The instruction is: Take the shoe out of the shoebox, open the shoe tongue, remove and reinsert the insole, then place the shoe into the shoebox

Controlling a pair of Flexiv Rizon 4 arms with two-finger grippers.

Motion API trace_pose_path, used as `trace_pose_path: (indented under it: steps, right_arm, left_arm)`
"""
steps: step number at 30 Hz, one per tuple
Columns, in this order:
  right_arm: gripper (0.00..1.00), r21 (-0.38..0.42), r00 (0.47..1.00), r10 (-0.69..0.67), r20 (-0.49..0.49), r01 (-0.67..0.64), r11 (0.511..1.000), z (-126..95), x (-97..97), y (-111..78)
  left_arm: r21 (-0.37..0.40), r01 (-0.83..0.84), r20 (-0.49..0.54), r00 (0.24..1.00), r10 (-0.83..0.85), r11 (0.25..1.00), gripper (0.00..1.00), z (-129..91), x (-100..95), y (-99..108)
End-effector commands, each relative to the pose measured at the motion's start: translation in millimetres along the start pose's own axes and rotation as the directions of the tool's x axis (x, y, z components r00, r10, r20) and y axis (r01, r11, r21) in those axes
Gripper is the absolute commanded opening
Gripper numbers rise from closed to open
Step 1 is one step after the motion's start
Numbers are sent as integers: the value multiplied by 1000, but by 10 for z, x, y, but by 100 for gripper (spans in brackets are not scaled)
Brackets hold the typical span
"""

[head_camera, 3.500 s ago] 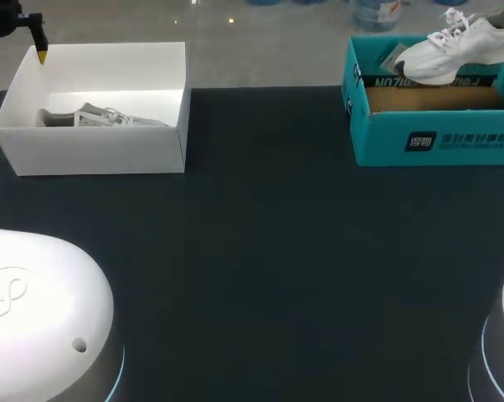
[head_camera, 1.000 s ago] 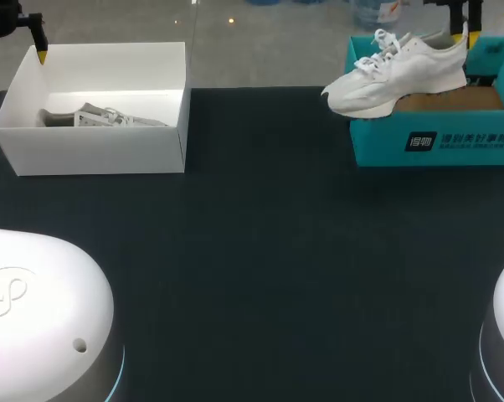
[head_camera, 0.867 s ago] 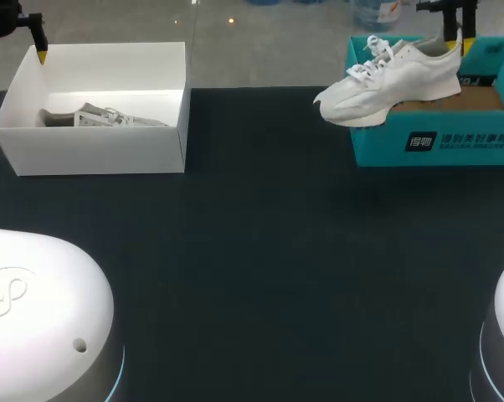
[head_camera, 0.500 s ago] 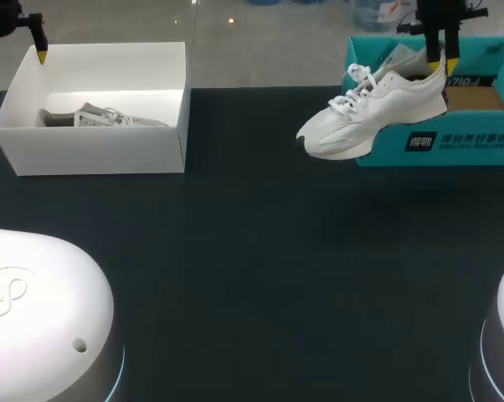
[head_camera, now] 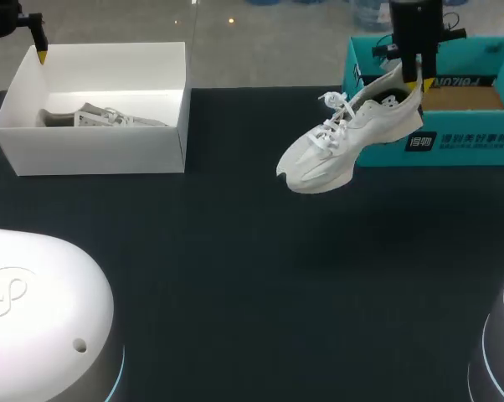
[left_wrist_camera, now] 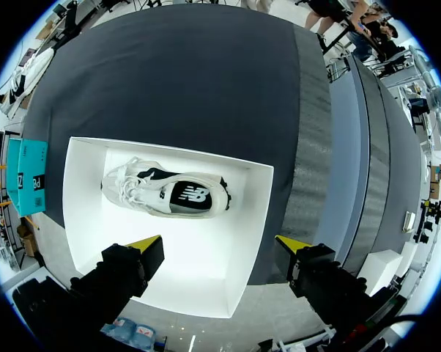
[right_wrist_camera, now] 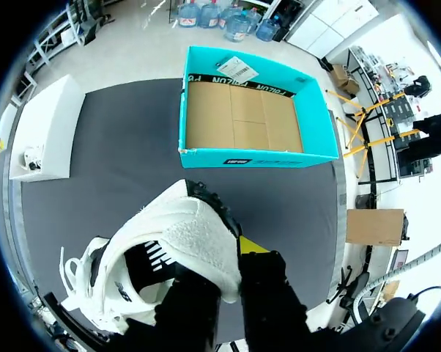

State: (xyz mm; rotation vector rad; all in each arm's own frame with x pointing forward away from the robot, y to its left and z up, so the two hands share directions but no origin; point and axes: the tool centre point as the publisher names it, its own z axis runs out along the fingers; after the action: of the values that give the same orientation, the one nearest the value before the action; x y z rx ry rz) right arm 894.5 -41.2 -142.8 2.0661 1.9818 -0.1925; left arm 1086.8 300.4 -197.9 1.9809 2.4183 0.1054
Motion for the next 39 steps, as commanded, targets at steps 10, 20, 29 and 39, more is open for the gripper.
trace_pose_path:
  steps: [10,20,29,39]
  right_arm:
    - [0,-62,998,-57,-25,56,997,-37,247,-149]
    - [0,-62,998,-57,-25,56,997,-37,247,-149]
    - [0,-59,999,-35,-19,34,998,-41,347,-200]
    - [0,-50,998,22,-65,-26,998,-165,705,-510]
  left_arm:
    - [-1,0,-1,1000,0,1000,100,1,3,-4]
    - [-1,0,-1,1000,0,1000,100,1,3,-4]
    - [-1,0,-1,1000,0,1000,100,1,3,-4]
    - [-1,0,-1,1000,0,1000,100,1,3,-4]
